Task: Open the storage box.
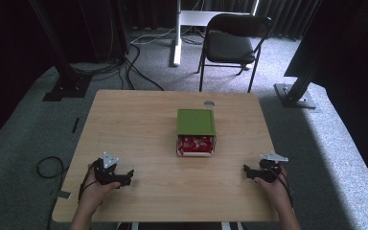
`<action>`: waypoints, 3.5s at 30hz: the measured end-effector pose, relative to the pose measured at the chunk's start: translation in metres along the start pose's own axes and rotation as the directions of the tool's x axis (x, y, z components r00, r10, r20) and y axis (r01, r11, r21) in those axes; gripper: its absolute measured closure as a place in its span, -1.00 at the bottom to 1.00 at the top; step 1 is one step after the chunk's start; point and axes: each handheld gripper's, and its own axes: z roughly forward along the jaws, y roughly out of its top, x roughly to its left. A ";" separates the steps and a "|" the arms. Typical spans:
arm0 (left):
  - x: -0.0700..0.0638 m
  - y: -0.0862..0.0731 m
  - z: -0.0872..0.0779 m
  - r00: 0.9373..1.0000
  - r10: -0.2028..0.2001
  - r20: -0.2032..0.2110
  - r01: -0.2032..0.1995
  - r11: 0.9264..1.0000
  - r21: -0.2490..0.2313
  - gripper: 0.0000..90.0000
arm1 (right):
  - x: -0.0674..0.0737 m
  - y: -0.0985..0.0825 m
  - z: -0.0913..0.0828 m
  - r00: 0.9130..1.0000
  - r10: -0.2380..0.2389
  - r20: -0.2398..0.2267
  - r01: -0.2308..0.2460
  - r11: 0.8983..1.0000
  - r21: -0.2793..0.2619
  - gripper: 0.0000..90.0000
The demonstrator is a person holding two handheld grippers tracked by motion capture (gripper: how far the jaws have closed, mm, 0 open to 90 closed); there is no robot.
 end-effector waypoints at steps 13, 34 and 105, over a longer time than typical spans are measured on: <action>-0.012 0.001 0.006 0.995 0.090 -0.038 -0.088 0.995 0.037 -0.97 | 0.000 0.000 0.000 1.000 0.000 0.000 0.000 1.000 0.000 -0.77; -0.057 0.031 0.004 0.964 0.266 -0.004 -0.265 0.963 -0.043 -0.97 | 0.000 0.000 0.000 1.000 0.000 0.000 0.000 1.000 0.000 -0.77; -0.203 0.082 0.033 0.547 0.821 -0.164 -0.837 0.537 -0.102 -0.97 | 0.000 0.000 0.000 1.000 -0.002 -0.001 0.002 1.000 -0.001 -0.76</action>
